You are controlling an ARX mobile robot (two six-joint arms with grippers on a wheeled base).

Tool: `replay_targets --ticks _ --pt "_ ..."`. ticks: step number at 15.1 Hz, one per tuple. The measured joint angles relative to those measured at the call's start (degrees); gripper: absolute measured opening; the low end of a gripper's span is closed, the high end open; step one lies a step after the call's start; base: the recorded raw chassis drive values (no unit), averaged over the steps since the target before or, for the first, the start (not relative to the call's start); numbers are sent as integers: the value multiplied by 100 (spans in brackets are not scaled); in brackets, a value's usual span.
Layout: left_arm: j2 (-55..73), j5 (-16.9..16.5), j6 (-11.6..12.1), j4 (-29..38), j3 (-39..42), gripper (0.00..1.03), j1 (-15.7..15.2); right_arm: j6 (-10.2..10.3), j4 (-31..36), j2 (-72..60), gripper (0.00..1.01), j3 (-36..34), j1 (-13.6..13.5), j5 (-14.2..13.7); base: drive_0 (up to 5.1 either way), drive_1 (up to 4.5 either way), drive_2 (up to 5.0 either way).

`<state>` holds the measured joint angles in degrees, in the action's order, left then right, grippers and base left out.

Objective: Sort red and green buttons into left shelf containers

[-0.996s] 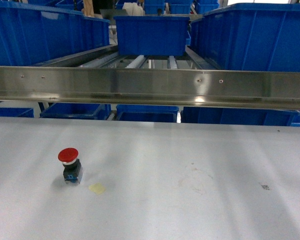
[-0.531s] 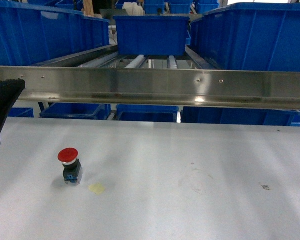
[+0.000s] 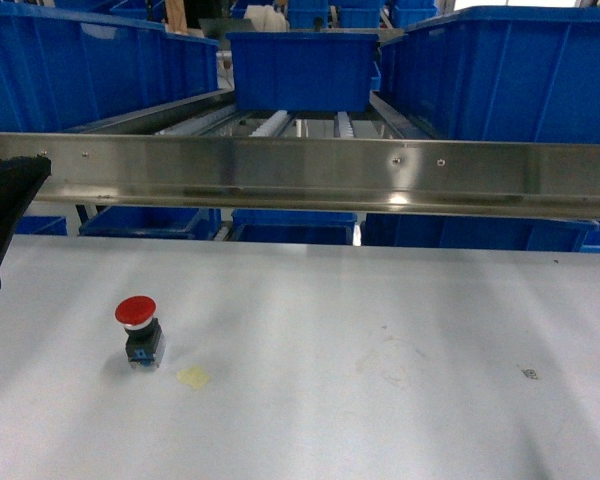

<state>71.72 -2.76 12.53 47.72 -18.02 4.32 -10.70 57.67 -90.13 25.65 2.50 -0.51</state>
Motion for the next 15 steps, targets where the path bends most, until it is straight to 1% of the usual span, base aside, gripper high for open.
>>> replay_targets --ticks 1,2,4,5,6,7,8,10,11,14,15 --pt "0 0 2 0 0 98 0 -9 -48 -258 98 232 7 -22 0 0 0" --pt "0 0 0 0 0 98 0 -44 -20 -516 98 387 13 -103 0 0 0" --pt "0 0 0 0 0 98 0 -26 -393 -966 98 667 105 -111 0 0 0" --pt "0 0 0 0 0 98 0 -2 -400 -1182 98 743 140 -144 0 0 0" --pt "0 0 0 0 0 98 0 0 -398 -1300 98 774 170 -271 0 0 0" --pt "-4 0 0 0 0 98 0 7 -374 -1283 98 782 168 -269 0 0 0" --pt "-4 0 0 0 0 98 0 11 -203 -1491 98 844 177 -278 0 0 0" --pt "-9 0 2 -2 0 98 0 2 -107 -2243 98 1189 398 -334 0 0 0" --pt "-9 4 0 -4 0 98 -2 4 -199 -2389 98 1314 492 -334 0 0 0" --pt "-9 2 2 0 0 98 0 -15 -136 -2618 98 1781 787 -271 0 0 0" --pt "-9 0 2 2 0 98 0 -20 -142 -2695 98 1810 852 -267 0 0 0"
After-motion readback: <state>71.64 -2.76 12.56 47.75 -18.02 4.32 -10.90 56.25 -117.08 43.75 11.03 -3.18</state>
